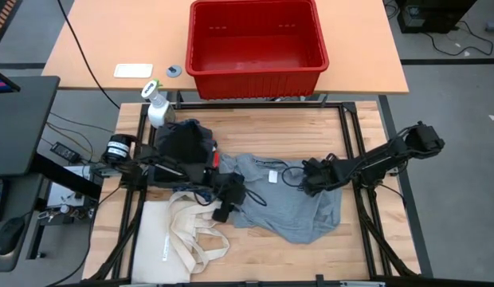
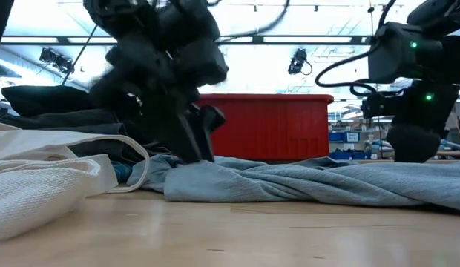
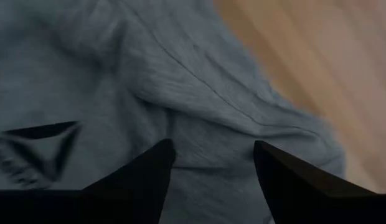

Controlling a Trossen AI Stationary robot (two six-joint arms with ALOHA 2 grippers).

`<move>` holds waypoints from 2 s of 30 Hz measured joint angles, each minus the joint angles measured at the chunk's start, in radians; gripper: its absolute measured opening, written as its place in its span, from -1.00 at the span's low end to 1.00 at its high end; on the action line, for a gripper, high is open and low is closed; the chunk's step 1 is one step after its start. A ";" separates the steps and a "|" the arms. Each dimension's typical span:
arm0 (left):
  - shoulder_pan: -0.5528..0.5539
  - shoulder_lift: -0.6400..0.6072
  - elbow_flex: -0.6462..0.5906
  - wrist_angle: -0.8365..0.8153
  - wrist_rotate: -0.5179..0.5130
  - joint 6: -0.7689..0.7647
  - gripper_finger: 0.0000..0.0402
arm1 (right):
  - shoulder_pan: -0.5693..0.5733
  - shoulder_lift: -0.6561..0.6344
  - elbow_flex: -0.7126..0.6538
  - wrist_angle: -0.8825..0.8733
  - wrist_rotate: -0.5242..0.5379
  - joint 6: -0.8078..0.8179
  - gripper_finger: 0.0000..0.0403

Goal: Fold Laundry from Bin
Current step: Fold the gray shirt

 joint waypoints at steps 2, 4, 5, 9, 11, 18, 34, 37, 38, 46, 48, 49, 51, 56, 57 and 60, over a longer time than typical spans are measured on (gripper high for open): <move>0.006 0.024 0.002 0.002 -0.082 0.005 -0.26 | 0.007 0.002 0.001 0.025 -0.041 -0.004 0.18; 0.024 0.052 0.002 0.008 -0.135 0.022 -0.26 | 0.024 0.006 0.005 0.038 -0.086 -0.004 0.18; 0.036 0.062 0.006 0.017 -0.170 0.039 -0.26 | 0.037 0.007 0.010 0.040 -0.103 -0.004 0.18; 0.105 0.094 0.008 0.079 -0.400 0.068 -0.26 | 0.097 0.010 0.033 0.041 -0.187 0.012 0.18; 0.142 0.098 0.004 0.114 -0.555 0.069 -0.26 | 0.132 0.019 0.047 0.049 -0.231 0.028 0.18; 0.194 0.064 0.004 0.187 -0.920 0.240 -0.26 | 0.270 0.039 0.100 0.130 -0.371 0.043 0.18; -0.115 -0.003 0.004 0.341 -0.316 -0.004 -0.26 | 0.361 0.054 0.212 -0.169 0.238 0.475 0.18; -0.151 0.018 0.004 0.394 -0.380 -0.035 -0.26 | 0.354 0.086 0.202 -0.132 0.254 0.486 0.18; -0.162 0.025 0.005 0.411 -0.400 -0.040 -0.25 | 0.355 0.100 0.201 -0.122 0.261 0.486 0.18; -0.209 0.137 0.220 0.273 -0.409 -0.209 -0.06 | 0.364 0.138 0.202 -0.160 0.270 0.479 0.18; -0.215 0.195 0.301 0.182 -0.410 -0.234 -0.03 | 0.368 0.133 0.202 -0.178 0.274 0.479 0.18; -0.215 0.221 0.340 0.155 -0.409 -0.240 -0.02 | 0.370 0.132 0.202 -0.188 0.274 0.479 0.18; -0.216 0.266 0.411 0.066 -0.409 -0.246 -0.02 | 0.378 0.132 0.202 -0.185 0.278 0.479 0.18; -0.215 0.371 0.514 -0.031 -0.409 -0.263 -0.02 | 0.406 0.132 0.202 -0.167 0.286 0.481 0.18; -0.214 0.380 0.518 -0.041 -0.409 -0.263 -0.02 | 0.412 0.132 0.202 -0.164 0.290 0.481 0.18; -0.207 0.394 0.524 -0.047 -0.428 -0.261 -0.02 | 0.428 0.135 0.202 -0.147 0.297 0.486 0.18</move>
